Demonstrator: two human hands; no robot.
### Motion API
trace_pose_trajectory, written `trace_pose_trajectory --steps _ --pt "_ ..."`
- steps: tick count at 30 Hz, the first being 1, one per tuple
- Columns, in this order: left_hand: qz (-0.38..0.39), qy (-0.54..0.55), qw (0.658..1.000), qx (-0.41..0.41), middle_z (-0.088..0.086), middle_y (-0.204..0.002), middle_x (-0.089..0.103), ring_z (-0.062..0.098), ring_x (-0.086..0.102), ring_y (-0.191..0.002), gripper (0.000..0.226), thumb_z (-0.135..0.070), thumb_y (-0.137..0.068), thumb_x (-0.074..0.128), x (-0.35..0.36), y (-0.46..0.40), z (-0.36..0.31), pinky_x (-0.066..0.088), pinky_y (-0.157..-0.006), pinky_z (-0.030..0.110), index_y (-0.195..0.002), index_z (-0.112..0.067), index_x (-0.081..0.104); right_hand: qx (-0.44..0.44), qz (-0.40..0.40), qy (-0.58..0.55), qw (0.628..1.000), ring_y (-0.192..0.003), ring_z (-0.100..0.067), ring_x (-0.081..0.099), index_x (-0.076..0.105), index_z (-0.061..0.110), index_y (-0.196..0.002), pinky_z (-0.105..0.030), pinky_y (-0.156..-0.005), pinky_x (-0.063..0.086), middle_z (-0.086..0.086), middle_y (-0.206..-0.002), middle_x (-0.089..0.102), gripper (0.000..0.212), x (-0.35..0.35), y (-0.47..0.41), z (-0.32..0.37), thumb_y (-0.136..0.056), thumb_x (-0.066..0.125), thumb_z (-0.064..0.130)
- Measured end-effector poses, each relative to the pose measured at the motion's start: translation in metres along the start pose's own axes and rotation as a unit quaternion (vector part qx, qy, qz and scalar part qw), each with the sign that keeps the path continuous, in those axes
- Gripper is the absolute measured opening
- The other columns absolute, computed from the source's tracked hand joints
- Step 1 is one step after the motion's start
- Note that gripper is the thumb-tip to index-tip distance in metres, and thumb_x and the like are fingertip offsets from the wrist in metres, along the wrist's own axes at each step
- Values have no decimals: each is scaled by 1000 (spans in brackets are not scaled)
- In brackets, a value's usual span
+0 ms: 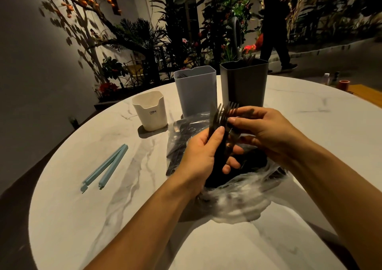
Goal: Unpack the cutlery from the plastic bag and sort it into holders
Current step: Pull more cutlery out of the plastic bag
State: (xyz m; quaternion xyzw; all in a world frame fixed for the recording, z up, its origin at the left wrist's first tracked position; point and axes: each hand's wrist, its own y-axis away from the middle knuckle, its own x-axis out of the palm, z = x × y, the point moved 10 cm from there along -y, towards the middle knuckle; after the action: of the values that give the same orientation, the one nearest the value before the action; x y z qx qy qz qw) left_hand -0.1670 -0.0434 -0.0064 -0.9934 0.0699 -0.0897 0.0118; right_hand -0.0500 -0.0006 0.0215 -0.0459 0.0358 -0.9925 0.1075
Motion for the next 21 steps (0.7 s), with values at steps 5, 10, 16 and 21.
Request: trace_pose_trajectory --steps 5,10,16,21 --pt "-13 12 1000 -13 16 -80 73 20 67 -54 28 -31 -99 54 -6 -1 0 53 -45 24 -103 -6 65 33 27 -23 999 -88 -22 75 71 14 -103 -32 -68 60 -7 -96 76 16 3 1 -4 -89 65 12" --pt "12 -8 1000 -28 14 -76 71 18 58 -47 34 -35 -90 59 -4 -2 5 44 -39 22 -101 -4 66 51 45 -27 997 -91 -20 74 71 10 -105 -26 -68 59 -7 -97 76 18 7 2 -6 -89 66 15" --pt "84 -97 990 -54 4 -63 53 12 41 -44 22 -19 -99 58 8 2 10 30 -42 20 -108 1 57 55 27 -23 998 -95 -25 73 72 9 -95 -36 -82 59 -11 -95 76 23 2 3 -1 -77 71 24" --pt "120 -121 984 -50 -2 -61 49 9 37 -45 23 -21 -99 57 12 6 7 29 -42 20 -110 0 57 37 -72 -117 990 -94 -18 62 72 13 -91 -25 -66 45 -5 -90 74 21 -22 2 7 -77 74 28"
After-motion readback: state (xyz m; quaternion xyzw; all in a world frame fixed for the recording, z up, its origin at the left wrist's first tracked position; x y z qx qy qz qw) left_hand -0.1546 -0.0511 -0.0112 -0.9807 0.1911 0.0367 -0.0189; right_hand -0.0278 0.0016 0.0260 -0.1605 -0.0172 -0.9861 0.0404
